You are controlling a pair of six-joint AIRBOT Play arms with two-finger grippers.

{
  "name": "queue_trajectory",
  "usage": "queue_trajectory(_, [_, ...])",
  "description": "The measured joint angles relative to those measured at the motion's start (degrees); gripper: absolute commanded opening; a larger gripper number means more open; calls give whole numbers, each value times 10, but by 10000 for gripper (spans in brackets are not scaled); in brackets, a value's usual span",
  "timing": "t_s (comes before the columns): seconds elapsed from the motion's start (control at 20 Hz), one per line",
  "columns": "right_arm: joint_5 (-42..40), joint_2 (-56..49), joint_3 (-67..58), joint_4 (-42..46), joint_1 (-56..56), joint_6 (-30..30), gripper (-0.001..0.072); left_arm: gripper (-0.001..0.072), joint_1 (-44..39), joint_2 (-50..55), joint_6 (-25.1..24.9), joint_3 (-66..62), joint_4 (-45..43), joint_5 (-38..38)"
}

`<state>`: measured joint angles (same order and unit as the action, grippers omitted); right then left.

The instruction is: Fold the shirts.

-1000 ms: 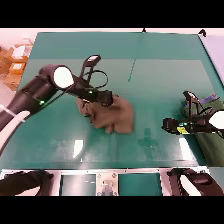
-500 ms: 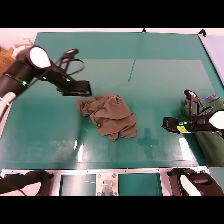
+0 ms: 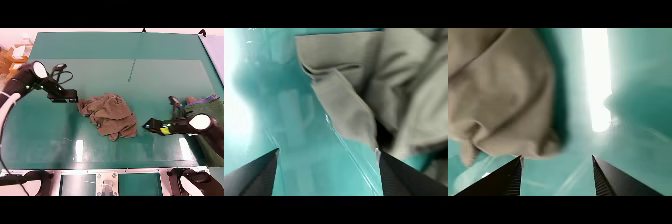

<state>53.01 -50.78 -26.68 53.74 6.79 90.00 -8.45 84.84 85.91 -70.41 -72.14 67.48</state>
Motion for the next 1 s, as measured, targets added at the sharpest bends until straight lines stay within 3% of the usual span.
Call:
queue_trajectory(0.2, [-45, -113, -2, -89, 55, -54, 489, 714, 3, 57, -49, 11, 88, -39])
queue_trajectory(0.25, [-50, -133, -7, -105, 62, -61, 399, 611, 3, 71, -60, 13, 104, -44])
queue_trajectory(0.3, [-55, -150, -12, -117, 68, -70, 174, 326, 3, 79, -68, 13, 118, -45])
queue_trajectory(0.35, [-57, -162, -16, -117, 70, -78, 17, 23, 3, 87, -76, 14, 129, -48])
queue_trajectory(0.6, [-37, -185, -73, -123, 57, -126, 18, 22, 5, 95, -100, -14, 143, -35])
queue_trajectory(1.0, [185, -123, -409, -51, -145, -150, 18, 22, 7, -63, -52, -230, -7, 29])
